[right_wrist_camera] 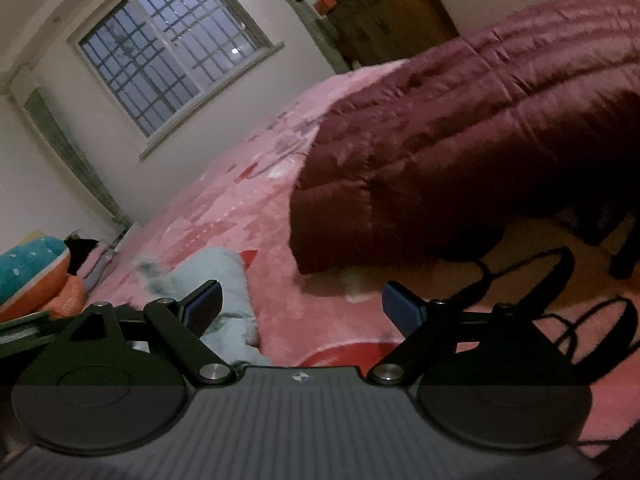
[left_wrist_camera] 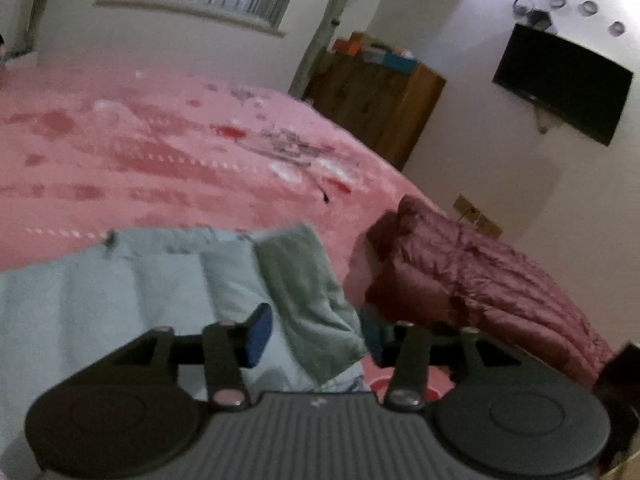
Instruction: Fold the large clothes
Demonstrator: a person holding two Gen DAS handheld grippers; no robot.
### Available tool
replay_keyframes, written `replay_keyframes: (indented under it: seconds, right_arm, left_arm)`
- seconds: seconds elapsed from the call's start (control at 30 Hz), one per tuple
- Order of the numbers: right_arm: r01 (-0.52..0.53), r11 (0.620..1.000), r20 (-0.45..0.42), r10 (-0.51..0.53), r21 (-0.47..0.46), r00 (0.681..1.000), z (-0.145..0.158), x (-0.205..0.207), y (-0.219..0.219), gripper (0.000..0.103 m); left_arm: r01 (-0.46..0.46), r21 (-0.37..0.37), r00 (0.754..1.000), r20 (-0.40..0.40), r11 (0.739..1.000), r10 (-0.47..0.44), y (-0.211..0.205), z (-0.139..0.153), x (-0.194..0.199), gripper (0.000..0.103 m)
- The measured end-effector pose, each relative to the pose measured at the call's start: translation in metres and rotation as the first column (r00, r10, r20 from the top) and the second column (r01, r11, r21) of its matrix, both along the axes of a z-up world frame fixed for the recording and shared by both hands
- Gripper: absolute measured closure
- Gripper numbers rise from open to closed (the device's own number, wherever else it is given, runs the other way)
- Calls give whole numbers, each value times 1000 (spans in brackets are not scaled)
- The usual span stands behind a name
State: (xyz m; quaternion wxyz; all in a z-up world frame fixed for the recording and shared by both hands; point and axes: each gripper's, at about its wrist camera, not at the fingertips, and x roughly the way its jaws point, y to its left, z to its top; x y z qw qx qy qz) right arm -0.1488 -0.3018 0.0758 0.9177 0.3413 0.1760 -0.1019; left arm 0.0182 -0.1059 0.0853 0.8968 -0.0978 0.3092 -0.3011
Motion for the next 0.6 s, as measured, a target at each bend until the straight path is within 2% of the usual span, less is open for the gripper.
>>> replay_keyframes:
  seconds: [0.07, 0.1, 0.17, 0.23, 0.37, 0.43, 0.5, 0.6]
  right_arm:
    - [-8, 1000, 17, 8, -19, 1000, 4, 1, 4, 0]
    - [-14, 999, 21, 14, -32, 1000, 6, 2, 8, 0]
    - [-29, 998, 27, 30, -47, 999, 8, 4, 13, 0]
    - [-61, 995, 38, 64, -74, 997, 12, 8, 23, 0]
    - [-137, 975, 42, 146, -175, 988, 20, 21, 51, 0]
    - [-175, 958, 42, 189, -225, 981, 24, 30, 65, 0]
    - [-213, 939, 40, 232, -269, 972, 26, 40, 80, 0]
    - [-271, 911, 43, 298, -311, 954, 28, 57, 99, 0]
  left_arm:
    - [-20, -4, 1000, 20, 1000, 20, 20, 8, -12, 42]
    - [-37, 1, 999, 33, 999, 36, 33, 11, -19, 42]
    - [-77, 40, 995, 63, 996, 75, 53, 14, -31, 42]
    - [-150, 114, 986, 93, 982, 140, 77, 10, -43, 42]
    - [-270, 194, 962, 86, 943, 258, 119, -7, -49, 46]
    - [-337, 197, 941, 60, 921, 332, 139, -17, -46, 53]
    - [-370, 189, 929, 48, 910, 367, 149, -24, -43, 58]
    - [-397, 209, 918, 81, 894, 389, 149, -33, -37, 59]
